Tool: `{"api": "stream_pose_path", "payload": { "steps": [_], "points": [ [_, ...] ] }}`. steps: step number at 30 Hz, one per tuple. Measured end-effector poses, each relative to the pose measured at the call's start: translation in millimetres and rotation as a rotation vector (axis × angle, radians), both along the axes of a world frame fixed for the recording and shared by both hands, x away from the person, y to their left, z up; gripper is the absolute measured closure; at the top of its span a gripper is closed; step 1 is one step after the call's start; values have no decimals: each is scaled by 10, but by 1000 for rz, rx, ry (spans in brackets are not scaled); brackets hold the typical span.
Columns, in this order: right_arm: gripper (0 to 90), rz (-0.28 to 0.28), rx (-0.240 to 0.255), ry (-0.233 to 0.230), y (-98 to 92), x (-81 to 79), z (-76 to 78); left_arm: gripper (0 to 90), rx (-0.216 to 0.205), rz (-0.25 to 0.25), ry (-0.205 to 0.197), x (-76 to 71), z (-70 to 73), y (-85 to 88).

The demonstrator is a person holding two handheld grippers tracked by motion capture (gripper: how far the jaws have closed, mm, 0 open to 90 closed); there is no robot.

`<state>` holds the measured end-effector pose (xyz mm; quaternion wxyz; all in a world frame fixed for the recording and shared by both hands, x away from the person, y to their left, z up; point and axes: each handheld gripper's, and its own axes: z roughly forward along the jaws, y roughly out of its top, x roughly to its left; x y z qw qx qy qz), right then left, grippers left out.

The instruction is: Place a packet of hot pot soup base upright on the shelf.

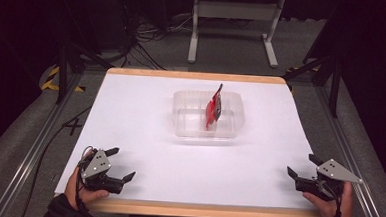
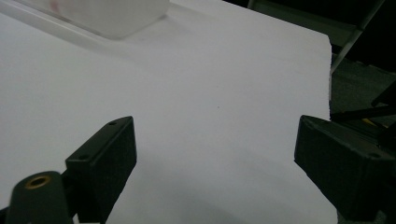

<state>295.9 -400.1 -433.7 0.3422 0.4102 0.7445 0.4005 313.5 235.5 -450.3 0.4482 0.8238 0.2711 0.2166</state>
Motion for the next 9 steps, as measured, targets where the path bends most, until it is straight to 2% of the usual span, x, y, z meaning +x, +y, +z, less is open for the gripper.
{"api": "stream_pose_path", "payload": {
  "steps": [9],
  "points": [
    [136, 4, -5, 0, 12, -2, 2, 57, 1, -3, 5, 2, -4, -5]
  ]
}}
